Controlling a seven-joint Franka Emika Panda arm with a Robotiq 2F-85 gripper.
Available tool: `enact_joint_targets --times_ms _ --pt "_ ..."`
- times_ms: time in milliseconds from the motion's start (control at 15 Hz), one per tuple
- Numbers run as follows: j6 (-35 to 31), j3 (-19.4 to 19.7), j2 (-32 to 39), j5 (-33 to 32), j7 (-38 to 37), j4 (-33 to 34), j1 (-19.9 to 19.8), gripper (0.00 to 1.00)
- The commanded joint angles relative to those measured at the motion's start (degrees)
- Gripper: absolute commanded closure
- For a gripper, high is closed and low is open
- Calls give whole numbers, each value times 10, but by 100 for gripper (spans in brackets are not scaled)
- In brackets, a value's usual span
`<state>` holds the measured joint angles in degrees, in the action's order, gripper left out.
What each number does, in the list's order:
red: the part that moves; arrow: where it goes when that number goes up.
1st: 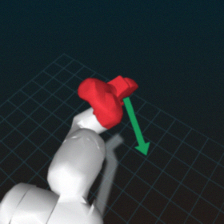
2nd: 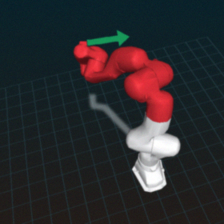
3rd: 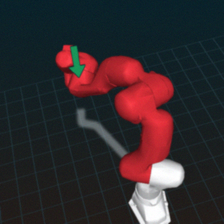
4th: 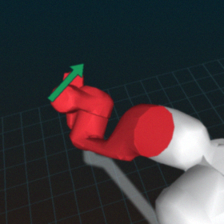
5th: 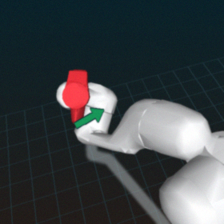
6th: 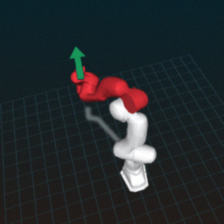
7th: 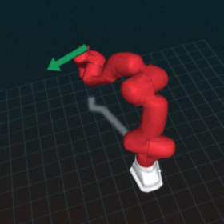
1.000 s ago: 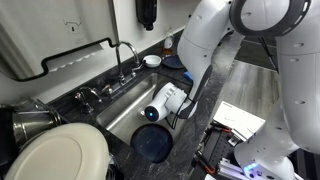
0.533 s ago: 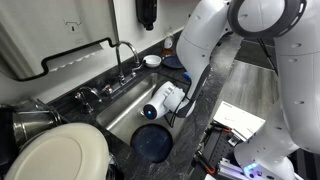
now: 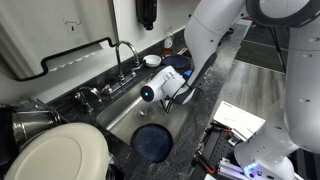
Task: Put the cup in the sink upright, then move it backwards
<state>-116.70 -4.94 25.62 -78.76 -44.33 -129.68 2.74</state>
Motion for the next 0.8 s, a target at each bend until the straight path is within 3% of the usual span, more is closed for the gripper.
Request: enact_joint_targets --times_ms 0,267,733 --pt "-16 6 -42 20 16 -14 -13 0" --pt "-63 6 -65 69 37 -14 -32 0" --pt "-213 27 -163 299 137 -39 -65 0"
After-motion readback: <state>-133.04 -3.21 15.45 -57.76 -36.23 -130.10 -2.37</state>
